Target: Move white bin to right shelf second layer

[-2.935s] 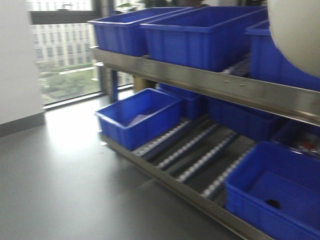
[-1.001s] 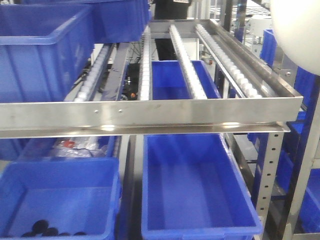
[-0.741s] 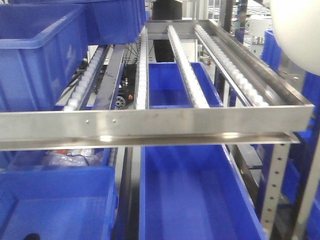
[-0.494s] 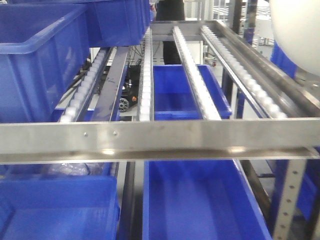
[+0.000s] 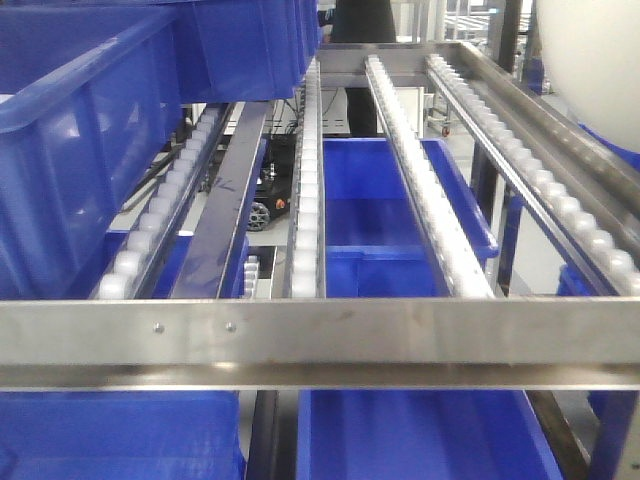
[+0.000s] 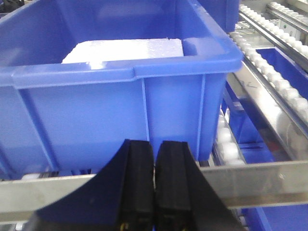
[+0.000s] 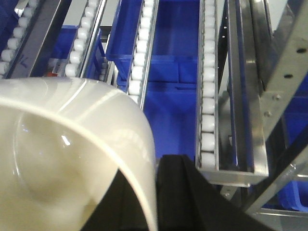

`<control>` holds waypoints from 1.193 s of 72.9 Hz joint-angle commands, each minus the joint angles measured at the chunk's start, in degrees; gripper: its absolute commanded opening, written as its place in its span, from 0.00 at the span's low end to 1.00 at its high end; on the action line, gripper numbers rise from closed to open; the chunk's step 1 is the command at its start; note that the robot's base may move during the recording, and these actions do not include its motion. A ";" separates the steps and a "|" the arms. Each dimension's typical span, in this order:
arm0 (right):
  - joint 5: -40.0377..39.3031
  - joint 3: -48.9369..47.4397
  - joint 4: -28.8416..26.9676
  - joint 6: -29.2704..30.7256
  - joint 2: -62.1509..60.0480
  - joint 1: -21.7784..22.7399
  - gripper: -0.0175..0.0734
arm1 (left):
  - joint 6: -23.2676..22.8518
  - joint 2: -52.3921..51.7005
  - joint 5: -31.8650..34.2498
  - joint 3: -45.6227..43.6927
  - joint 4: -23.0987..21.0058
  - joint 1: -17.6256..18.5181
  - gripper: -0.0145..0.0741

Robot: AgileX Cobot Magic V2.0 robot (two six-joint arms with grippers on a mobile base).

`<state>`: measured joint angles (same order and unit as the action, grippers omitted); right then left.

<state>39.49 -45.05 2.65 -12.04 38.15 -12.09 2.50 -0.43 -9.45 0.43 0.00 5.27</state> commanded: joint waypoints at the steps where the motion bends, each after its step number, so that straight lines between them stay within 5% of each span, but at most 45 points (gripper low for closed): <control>1: -5.81 -1.77 0.37 0.02 -0.06 0.33 0.25 | -0.30 -0.80 5.01 2.11 0.00 0.33 0.26; 87: -5.81 -1.77 0.37 0.02 -0.06 0.33 0.25 | -0.30 -0.80 5.01 2.11 0.00 0.33 0.26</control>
<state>39.49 -45.05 2.65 -12.04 38.15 -12.09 2.50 -0.43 -9.45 0.43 0.00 5.27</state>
